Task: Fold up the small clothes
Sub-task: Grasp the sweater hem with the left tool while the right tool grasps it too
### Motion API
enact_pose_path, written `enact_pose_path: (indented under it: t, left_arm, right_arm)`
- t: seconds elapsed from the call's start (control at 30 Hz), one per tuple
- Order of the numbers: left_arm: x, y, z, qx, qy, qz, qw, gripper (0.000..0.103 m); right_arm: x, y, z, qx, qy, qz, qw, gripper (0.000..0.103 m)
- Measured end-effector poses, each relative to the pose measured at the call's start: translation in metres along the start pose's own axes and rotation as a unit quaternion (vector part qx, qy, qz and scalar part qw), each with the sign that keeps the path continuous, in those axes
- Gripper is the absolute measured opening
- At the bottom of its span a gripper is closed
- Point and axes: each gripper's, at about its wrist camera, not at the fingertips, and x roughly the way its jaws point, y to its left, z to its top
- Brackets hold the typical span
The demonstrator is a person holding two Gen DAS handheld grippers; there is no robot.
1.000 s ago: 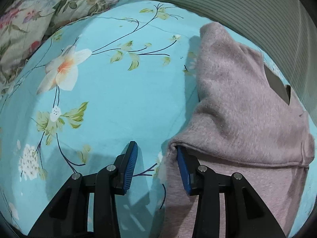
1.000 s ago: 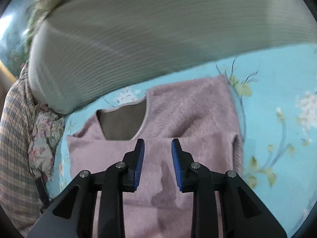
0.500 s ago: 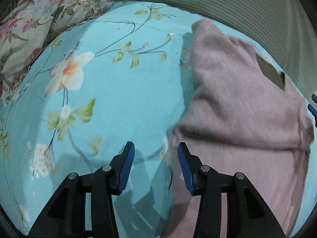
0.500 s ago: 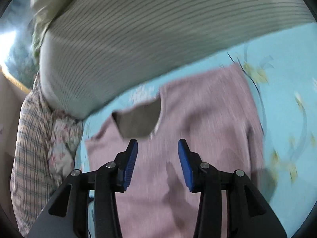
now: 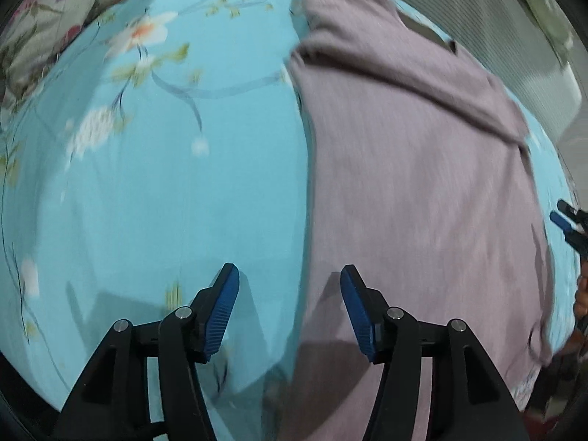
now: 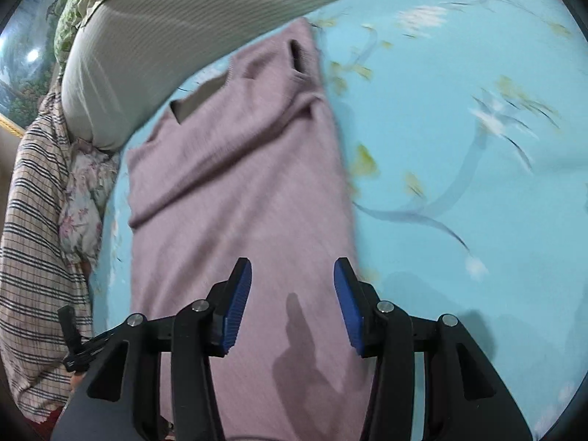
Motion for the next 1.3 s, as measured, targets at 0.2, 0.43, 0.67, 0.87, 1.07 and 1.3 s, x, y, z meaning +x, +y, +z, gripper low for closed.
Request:
enact_pose_path:
  t: [0.2,0.43,0.67,0.87,1.07,1.3]
  left_arm:
    - [-0.010,-0.003,-0.055,0.007,0.014,-0.017,0.9997,0.066]
    - [-0.025,-0.005,-0.106,0.046,0.029,-0.049,0.9973,0.069]
    - [-0.026,-0.008,-0.123,0.077,0.057,-0.087,0.9916,0.070]
    - [-0.020,-0.011,-0.117,0.072,0.067,-0.106,0.9896,0.071]
    - [-0.023,-0.010,-0.120,0.074,0.057,-0.105,0.9901,0.038]
    - [-0.023,0.016,-0.121,0.027,0.069,-0.141,0.9871,0.033]
  right_arm:
    - [-0.023,-0.014,-0.038,0.001,0.008,-0.013,1.000,0.049]
    - [-0.041,-0.039,-0.094,-0.025,0.118,0.002,0.993,0.049]
    - [-0.043,-0.045,-0.117,-0.038,0.141,0.020,0.989,0.049]
    - [-0.026,-0.027,-0.119,-0.066,0.122,0.013,0.990,0.049]
    - [-0.033,-0.040,-0.127,-0.049,0.137,0.059,0.988,0.016]
    - [-0.029,-0.053,-0.136,-0.004,0.147,0.091,0.985,0.016]
